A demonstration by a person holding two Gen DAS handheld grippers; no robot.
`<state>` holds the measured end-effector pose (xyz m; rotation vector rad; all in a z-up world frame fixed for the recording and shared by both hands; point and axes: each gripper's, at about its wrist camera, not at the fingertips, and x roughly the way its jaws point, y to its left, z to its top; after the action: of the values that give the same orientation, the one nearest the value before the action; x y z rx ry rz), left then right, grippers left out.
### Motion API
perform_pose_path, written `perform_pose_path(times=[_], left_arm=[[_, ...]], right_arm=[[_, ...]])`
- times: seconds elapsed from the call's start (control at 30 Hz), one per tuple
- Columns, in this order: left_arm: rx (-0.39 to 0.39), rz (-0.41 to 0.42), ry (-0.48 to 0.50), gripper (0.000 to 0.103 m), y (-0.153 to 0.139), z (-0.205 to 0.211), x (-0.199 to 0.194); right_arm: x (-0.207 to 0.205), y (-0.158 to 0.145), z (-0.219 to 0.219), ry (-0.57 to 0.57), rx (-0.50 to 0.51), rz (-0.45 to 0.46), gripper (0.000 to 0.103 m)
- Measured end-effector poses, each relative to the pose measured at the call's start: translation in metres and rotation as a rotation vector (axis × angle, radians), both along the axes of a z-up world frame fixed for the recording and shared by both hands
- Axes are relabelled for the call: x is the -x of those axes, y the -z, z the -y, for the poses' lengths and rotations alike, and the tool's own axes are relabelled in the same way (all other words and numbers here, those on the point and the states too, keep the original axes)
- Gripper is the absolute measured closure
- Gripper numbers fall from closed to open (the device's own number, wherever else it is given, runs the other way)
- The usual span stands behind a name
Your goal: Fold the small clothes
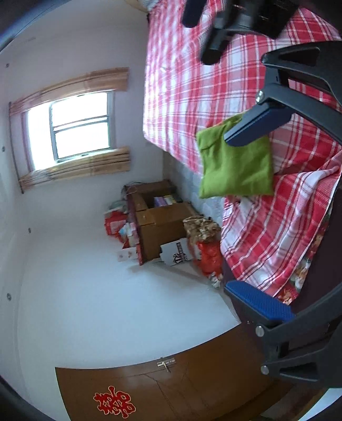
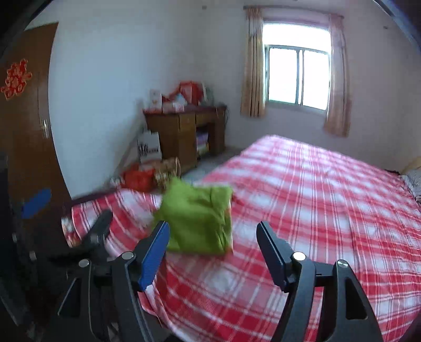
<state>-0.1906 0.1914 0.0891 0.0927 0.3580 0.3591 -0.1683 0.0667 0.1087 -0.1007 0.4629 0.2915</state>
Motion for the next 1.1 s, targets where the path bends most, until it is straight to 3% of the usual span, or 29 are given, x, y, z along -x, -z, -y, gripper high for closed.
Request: perform_pose_path(times=[0.23,0.67,1.1], left_arm=[[0.058,0.039,0.014,0.0,-0.009,-0.012,0.006],[0.025,0.007,0.042,0.0,-0.003,0.003,0.003],[0.038,-0.017,0.06,0.0,0.0,0.005,0.0]], right_arm=[[0.027,-0.009,0.0,0.036,-0.052,0.149,0.03],[0.022,0.014,0.023,0.087,-0.121,0.077,0.029],[0.021,0.017,0.03,0.096,-0.135,0.077,0.029]])
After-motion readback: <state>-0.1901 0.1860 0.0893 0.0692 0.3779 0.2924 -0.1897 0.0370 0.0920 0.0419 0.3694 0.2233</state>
